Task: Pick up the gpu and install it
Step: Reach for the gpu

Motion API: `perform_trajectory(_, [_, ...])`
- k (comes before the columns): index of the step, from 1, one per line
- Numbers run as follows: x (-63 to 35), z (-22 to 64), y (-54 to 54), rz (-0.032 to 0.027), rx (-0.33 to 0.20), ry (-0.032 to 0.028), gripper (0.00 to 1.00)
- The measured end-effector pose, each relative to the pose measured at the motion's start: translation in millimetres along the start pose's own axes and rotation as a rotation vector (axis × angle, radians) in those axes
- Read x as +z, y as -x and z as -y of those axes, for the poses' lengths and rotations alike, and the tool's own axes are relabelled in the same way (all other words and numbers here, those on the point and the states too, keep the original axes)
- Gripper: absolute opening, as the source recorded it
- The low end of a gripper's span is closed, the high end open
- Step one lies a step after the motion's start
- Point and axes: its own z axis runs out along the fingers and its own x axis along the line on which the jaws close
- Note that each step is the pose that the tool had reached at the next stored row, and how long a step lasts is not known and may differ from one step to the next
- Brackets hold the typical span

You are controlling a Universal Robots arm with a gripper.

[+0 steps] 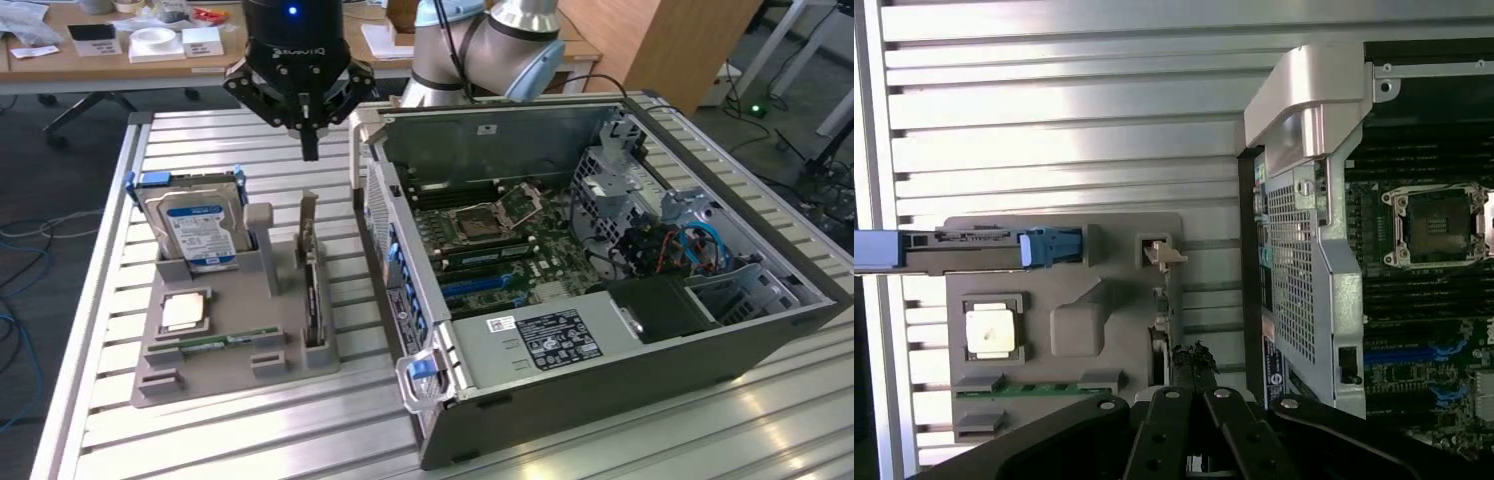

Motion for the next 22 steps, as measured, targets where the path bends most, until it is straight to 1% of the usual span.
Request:
perform_trajectory(6, [0.4,-0.2,-8.7,-0.002,0.0,-0.0002,0.11])
perform_trajectory(10, [0.7,0.0,-12.4,-0.0035,0.0,-0.0002,0.11])
perform_trajectory(22, [0.7,0.2,-15.0,-0.0039,0.0,-0.0003,0.11])
